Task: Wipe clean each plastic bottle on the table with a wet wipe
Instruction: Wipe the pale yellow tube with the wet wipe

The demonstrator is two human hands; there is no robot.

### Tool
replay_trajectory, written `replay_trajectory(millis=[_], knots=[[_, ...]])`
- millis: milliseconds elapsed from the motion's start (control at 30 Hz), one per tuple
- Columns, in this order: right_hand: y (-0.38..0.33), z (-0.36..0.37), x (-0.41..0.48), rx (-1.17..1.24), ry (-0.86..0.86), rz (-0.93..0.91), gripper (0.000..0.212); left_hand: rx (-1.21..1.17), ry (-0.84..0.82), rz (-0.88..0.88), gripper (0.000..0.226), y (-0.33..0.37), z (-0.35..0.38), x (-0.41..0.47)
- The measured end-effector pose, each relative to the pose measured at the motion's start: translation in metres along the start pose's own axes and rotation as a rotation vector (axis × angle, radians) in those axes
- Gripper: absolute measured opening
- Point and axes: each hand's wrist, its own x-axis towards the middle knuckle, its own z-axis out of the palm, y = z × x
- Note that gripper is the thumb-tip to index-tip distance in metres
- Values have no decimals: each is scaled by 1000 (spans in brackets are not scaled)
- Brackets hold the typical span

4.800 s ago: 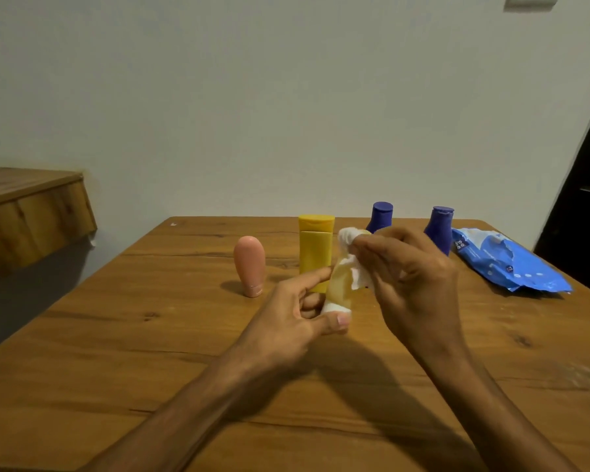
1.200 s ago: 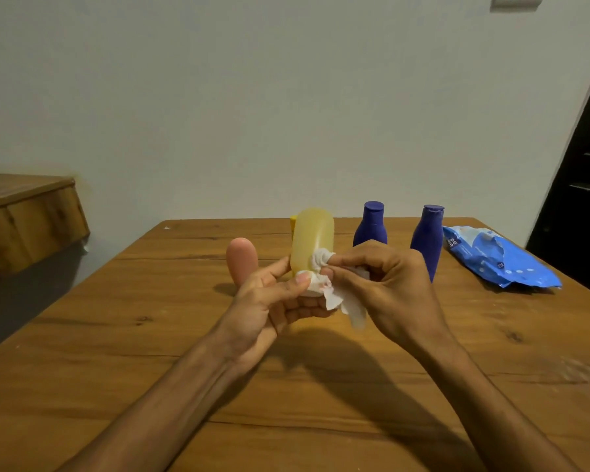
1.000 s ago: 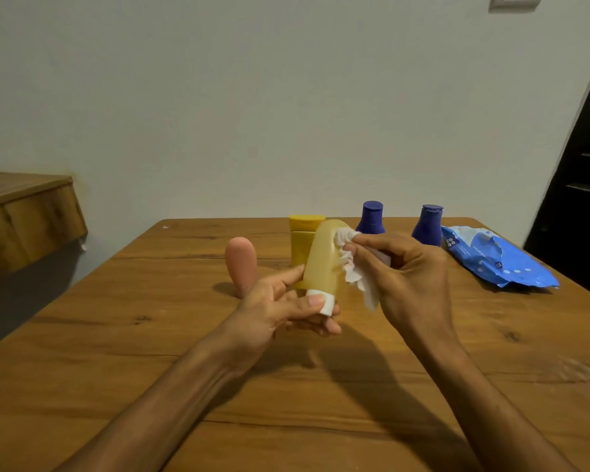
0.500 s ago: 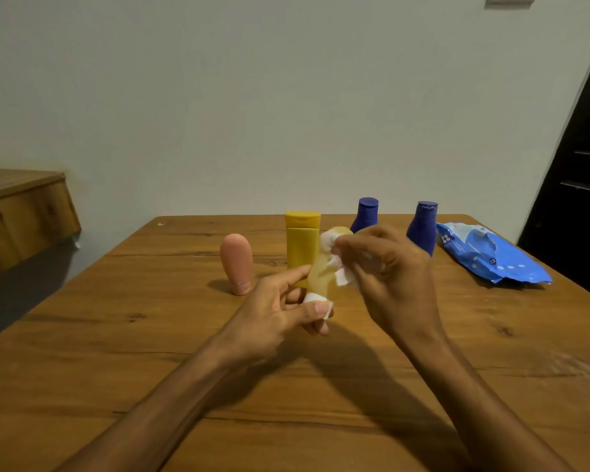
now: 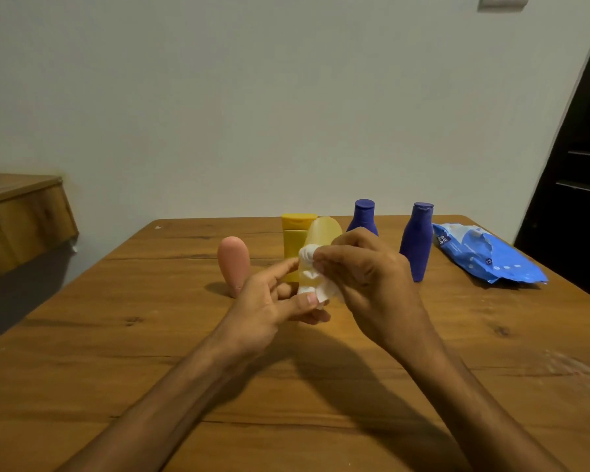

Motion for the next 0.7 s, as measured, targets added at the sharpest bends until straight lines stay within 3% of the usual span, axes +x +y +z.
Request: replay_trajectory(millis=[233, 367, 700], knots=[[1, -9, 3, 29, -55, 90, 17, -357, 119, -65, 54, 3, 0, 3], [4, -14, 6, 128, 78, 173, 17, -519, 84, -77, 39, 12, -3, 2], [1, -5, 4, 315, 122, 274, 16, -523, -23, -118, 53, 14, 0, -2]])
